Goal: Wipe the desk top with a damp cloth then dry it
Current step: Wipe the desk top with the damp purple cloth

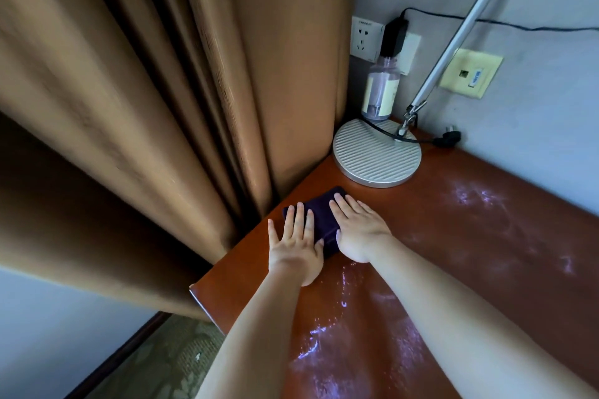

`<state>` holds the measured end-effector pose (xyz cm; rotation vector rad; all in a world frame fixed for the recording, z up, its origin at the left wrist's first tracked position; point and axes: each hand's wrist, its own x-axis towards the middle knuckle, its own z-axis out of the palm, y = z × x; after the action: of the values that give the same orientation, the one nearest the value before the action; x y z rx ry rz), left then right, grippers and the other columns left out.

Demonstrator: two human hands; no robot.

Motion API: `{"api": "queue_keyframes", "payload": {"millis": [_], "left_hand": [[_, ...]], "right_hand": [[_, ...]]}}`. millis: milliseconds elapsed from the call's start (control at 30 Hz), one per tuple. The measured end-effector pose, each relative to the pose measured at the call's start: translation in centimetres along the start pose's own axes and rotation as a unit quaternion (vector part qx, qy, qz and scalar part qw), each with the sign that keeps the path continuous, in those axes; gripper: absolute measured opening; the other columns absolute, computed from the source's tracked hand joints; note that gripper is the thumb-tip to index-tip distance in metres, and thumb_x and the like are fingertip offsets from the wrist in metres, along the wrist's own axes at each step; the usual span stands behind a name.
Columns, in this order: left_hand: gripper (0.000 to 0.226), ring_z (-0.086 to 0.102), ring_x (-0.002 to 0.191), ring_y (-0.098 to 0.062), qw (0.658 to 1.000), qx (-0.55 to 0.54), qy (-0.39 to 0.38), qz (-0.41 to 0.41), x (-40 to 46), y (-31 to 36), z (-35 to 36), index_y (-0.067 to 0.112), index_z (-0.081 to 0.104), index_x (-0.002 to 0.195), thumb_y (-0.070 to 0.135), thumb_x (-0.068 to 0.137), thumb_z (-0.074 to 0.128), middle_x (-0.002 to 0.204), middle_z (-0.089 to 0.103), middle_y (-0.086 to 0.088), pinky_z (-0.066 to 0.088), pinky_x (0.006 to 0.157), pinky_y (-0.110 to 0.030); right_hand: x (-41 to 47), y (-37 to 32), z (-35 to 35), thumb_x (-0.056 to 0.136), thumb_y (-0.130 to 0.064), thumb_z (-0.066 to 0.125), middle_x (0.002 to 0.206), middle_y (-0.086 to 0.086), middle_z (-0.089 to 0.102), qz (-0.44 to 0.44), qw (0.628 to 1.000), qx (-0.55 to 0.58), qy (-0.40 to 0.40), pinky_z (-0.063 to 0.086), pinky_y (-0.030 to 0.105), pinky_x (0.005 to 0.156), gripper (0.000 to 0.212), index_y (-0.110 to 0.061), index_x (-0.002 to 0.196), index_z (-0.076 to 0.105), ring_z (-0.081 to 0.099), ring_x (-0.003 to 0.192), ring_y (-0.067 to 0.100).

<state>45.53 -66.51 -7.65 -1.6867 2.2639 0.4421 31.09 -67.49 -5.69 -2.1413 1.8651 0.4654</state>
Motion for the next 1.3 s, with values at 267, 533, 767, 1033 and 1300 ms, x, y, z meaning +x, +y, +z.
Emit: {"api": "queue_keyframes", "payload": {"millis": [267, 533, 767, 1033, 1300], "left_hand": [[0.062, -0.025, 0.145, -0.021, 1.000, 0.021, 0.007, 0.001, 5.2, -1.2, -2.0, 0.017, -0.019, 0.151, 0.044, 0.102, 0.007, 0.157, -0.029, -0.004, -0.011, 0.116, -0.056], [0.061, -0.022, 0.146, -0.022, 0.999, 0.039, 0.011, -0.002, 6.6, -1.2, -2.7, 0.014, -0.020, 0.150, 0.042, 0.102, 0.007, 0.158, -0.025, -0.006, -0.011, 0.116, -0.055], [0.060, -0.022, 0.146, -0.020, 0.997, 0.076, 0.012, 0.024, 5.0, -1.9, -2.2, 0.017, -0.018, 0.151, 0.044, 0.103, 0.006, 0.157, -0.028, -0.003, -0.006, 0.118, -0.051], [0.059, -0.021, 0.146, -0.021, 0.993, 0.096, 0.025, 0.063, -0.9, -0.5, 0.1, 0.019, -0.012, 0.153, 0.043, 0.103, 0.008, 0.160, -0.022, -0.003, -0.008, 0.118, -0.051], [0.056, -0.008, 0.149, -0.017, 0.996, 0.028, 0.036, 0.072, -3.3, 0.2, -0.2, 0.017, 0.003, 0.155, 0.037, 0.105, 0.015, 0.163, -0.005, 0.000, -0.006, 0.120, -0.039]], "right_hand": [[5.3, 0.2, -2.6, 0.101, -0.032, 0.026, 0.159, 0.003, -0.019, 0.027, 0.999, 0.024, -0.016, -0.002, 0.032, 0.120, 0.065, -0.014, 0.153, -0.010, -0.013, 0.147, 0.017], [7.1, -0.4, -3.5, 0.101, -0.036, 0.030, 0.159, 0.003, -0.018, 0.050, 0.998, 0.035, -0.014, -0.002, 0.033, 0.119, 0.069, -0.013, 0.152, -0.010, -0.012, 0.147, 0.018], [3.9, 0.3, -1.9, 0.102, -0.034, 0.025, 0.160, 0.000, -0.014, 0.064, 0.995, 0.072, 0.003, 0.000, 0.032, 0.120, 0.063, -0.015, 0.154, -0.005, -0.008, 0.148, 0.015], [-3.3, -0.3, 0.9, 0.102, -0.040, 0.027, 0.161, 0.004, -0.011, 0.063, 0.996, 0.062, -0.001, 0.001, 0.035, 0.120, 0.066, -0.013, 0.154, -0.004, -0.004, 0.148, 0.019], [-5.6, -1.1, 1.7, 0.102, -0.029, 0.031, 0.161, 0.005, -0.008, 0.004, 0.999, 0.041, 0.033, 0.000, 0.032, 0.120, 0.063, -0.011, 0.153, -0.001, 0.000, 0.148, 0.018]]}}
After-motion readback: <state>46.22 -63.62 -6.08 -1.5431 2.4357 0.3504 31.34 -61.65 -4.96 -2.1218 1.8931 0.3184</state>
